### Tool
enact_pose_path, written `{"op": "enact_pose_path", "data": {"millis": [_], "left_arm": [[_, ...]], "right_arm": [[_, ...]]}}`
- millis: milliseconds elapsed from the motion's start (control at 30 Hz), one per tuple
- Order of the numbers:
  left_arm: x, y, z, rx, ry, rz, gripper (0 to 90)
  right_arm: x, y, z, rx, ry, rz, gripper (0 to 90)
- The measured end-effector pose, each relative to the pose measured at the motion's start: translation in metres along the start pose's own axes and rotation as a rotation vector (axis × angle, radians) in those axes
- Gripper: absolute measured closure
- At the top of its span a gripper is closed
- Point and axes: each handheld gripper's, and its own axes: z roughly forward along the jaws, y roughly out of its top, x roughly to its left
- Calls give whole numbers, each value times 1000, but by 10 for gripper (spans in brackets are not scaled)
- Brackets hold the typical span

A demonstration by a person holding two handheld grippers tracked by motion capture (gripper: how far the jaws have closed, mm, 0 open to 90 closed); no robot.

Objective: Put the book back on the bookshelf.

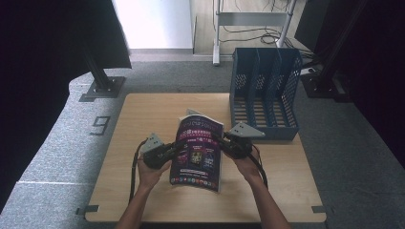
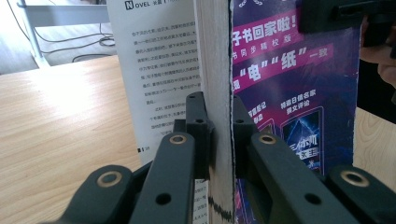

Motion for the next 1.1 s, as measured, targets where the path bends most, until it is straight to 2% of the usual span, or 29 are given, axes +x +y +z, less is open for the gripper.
{"op": "enact_pose_path", "data": {"millis": [433, 800, 1100], "left_arm": [[-1, 2, -2, -13, 3, 6, 835], [-4, 4, -4, -28, 8, 19, 837], [-7, 8, -1, -27, 8, 35, 839]], "right_arm": [[3, 3, -4, -20, 2, -11, 773], [6, 7, -11, -55, 11, -39, 788], [6, 9, -16, -63, 6, -37, 798]]}}
